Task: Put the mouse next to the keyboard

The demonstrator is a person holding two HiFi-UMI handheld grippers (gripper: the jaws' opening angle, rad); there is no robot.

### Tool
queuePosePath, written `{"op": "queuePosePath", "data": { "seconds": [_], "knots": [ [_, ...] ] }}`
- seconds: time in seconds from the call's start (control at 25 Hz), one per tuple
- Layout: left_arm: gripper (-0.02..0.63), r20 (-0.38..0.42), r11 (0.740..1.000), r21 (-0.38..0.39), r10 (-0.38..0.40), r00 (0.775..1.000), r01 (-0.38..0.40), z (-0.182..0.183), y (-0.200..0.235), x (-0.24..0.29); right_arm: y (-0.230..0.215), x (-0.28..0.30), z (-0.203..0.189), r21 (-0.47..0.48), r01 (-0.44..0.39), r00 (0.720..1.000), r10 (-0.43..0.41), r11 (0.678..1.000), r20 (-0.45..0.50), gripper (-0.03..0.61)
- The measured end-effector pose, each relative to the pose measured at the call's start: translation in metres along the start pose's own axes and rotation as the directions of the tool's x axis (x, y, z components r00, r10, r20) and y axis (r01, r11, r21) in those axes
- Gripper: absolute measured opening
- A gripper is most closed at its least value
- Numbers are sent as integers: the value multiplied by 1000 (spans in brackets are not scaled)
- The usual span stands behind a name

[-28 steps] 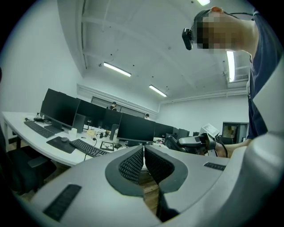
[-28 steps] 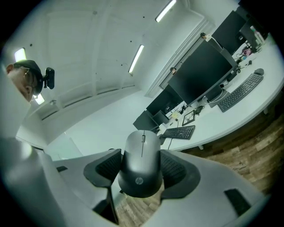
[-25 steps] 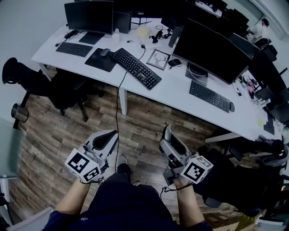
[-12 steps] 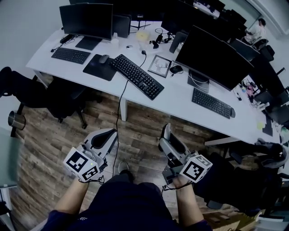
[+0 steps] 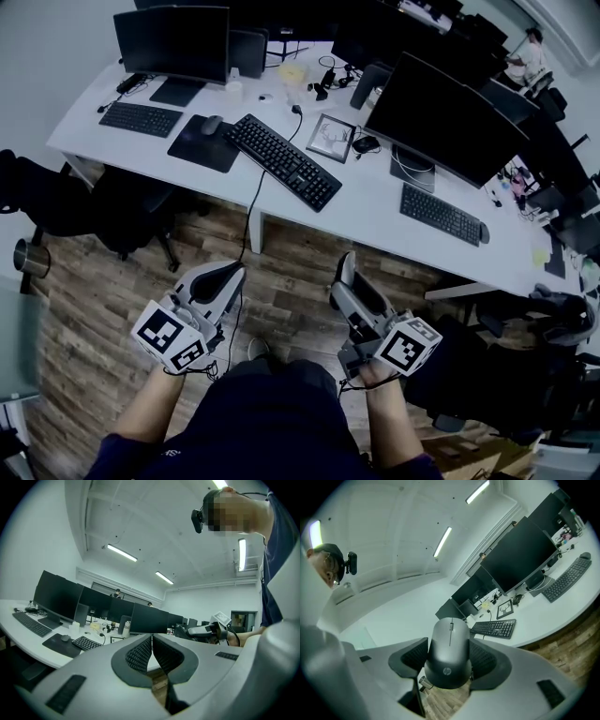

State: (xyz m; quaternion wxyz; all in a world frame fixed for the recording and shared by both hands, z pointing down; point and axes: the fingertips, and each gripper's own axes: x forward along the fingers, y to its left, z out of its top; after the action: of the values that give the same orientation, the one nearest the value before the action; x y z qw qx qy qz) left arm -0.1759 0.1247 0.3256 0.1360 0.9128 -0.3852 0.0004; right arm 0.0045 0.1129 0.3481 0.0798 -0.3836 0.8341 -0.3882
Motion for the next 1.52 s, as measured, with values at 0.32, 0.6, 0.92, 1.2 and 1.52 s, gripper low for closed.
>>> {"op": "queuePosePath", "data": {
  "seconds": [0.32, 0.6, 0.92, 1.2, 1.52],
  "knots": [
    [35, -9, 1000, 4, 1, 1000, -1, 0, 11, 9, -8, 7, 5, 4, 7, 1000, -7, 1000, 6, 279],
    [35, -13, 1000, 8, 8, 1000, -7, 0, 21, 25, -23, 20, 15, 9, -1, 1000, 1, 1000, 2, 279],
    [35, -23, 1000, 4, 28, 999, -28, 5, 42, 61, -48, 50, 39, 14, -23, 999, 23, 1000, -24, 279],
    [35, -37, 999, -11, 49, 998, -50, 7, 62, 99, -77, 74, 62, 25, -31, 998, 33, 999, -58, 279],
    [35, -51, 997, -23, 73, 996, -75, 10, 78, 150, -115, 94, 94, 43, -41, 995, 45, 998, -87, 279]
  ]
}}
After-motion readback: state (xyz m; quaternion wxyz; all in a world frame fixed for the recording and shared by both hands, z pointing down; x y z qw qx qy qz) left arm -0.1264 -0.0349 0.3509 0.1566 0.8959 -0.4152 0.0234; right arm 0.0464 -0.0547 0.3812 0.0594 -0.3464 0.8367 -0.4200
